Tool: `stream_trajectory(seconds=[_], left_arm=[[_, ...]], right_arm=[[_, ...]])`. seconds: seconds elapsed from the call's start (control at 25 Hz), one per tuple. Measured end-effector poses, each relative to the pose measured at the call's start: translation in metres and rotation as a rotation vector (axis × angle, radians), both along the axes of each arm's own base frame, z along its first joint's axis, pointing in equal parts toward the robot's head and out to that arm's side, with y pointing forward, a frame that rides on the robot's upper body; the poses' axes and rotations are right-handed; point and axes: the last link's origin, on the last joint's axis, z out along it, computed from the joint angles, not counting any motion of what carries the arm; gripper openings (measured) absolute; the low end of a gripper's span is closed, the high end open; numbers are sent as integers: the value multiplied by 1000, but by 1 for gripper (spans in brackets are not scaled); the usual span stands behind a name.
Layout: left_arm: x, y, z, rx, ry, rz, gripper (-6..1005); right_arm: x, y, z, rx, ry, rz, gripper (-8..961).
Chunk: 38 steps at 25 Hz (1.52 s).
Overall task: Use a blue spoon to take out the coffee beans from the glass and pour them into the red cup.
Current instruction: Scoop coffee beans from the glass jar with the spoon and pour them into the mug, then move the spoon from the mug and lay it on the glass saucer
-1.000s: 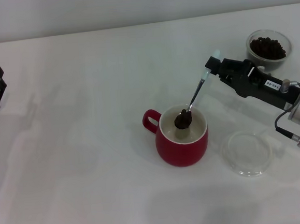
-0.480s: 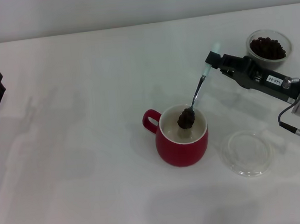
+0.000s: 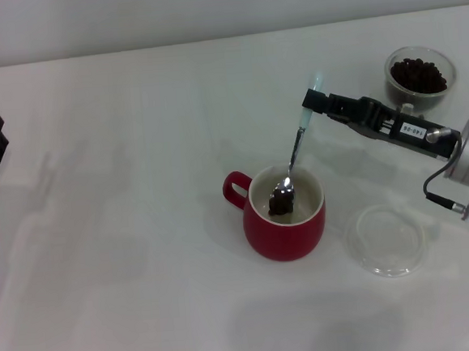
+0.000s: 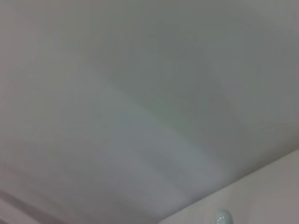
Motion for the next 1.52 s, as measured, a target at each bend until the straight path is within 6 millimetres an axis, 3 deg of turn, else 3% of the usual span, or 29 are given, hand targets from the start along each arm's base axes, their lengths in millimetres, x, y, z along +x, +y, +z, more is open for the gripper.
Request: stream_trajectory(seconds=[0.56, 1.16, 1.36, 1.52], left_arm=[[-5, -6, -2, 0, -7, 24, 642], [-6, -6, -2, 0, -7, 28, 641], [-6, -6, -1, 1, -7, 29, 640], [-5, -5, -1, 3, -9, 27, 640]], right_arm=[[-6, 6, 9, 77, -126, 145, 137], [-27, 5, 11, 162, -216, 396, 137], [-28, 7, 12, 177, -206, 381, 137], [-20, 12, 27, 196, -105, 252, 137]])
